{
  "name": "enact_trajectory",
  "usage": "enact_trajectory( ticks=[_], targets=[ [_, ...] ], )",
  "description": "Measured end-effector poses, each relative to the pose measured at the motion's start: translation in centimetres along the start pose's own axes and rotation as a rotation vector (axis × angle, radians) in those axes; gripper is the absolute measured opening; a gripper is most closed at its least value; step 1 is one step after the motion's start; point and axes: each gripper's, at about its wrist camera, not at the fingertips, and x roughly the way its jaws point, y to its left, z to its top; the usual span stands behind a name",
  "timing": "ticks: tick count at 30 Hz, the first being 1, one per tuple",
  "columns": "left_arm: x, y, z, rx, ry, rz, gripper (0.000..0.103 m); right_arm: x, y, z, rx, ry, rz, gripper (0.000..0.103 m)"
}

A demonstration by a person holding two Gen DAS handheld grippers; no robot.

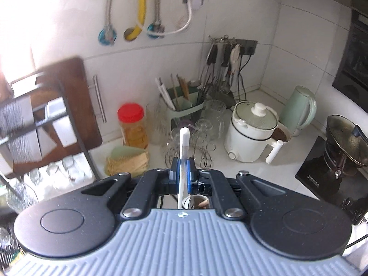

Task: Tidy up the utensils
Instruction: 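Lower the white chopstick into the jar with the left tool, then open the left tool to release the white chopstick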

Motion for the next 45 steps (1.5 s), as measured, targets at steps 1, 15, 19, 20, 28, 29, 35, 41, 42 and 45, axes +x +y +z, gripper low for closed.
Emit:
enact_trajectory(
  ticks=[1, 15, 19, 20, 28, 29, 35, 41, 42, 45],
  targets=[
    [-0.2, -0.2, 0.4, 0.009, -0.007, -0.005, 0.006, 0.0, 0.0, 0.0, -0.001, 0.001, 0.000, 0.086],
    [0.2, -2.1, 3.5, 0.074, -0.094, -0.019, 0.006, 0.0, -0.1, -0.1, 0.001, -0.008, 0.002, 0.086],
    [1.4, -2.7, 3.7, 0.078, -0.087, -0.054, 0.006, 0.0, -0.1, -0.2, 0.002, -0.008, 0.000, 0.086],
    [1.7, -2.8, 3.7, 0.081, -0.085, -0.064, 0.006, 0.0, 0.0, -0.2, 0.005, -0.010, -0.001, 0.086],
    [5.9, -3.6, 2.7, 0.110, -0.037, -0.102, 0.006, 0.0, 0.0, -0.2, 0.009, -0.013, -0.008, 0.086],
    [6.6, -3.6, 2.5, 0.108, -0.028, -0.101, 0.006, 0.0, 0.0, -0.2, 0.010, -0.014, -0.009, 0.086],
    [9.8, -3.4, 1.2, 0.098, 0.024, -0.104, 0.006, -0.1, 0.0, -0.3, 0.014, -0.019, -0.011, 0.086],
    [12.0, -2.9, 0.2, 0.061, 0.109, -0.115, 0.006, -0.1, 0.1, -0.4, 0.018, -0.025, -0.015, 0.086],
    [12.3, -2.8, 0.1, 0.056, 0.127, -0.119, 0.006, -0.1, 0.1, -0.4, 0.020, -0.026, -0.016, 0.086],
    [13.0, -2.6, 0.0, 0.044, 0.179, -0.126, 0.006, -0.1, 0.1, -0.5, 0.023, -0.029, -0.019, 0.086]
  ],
)
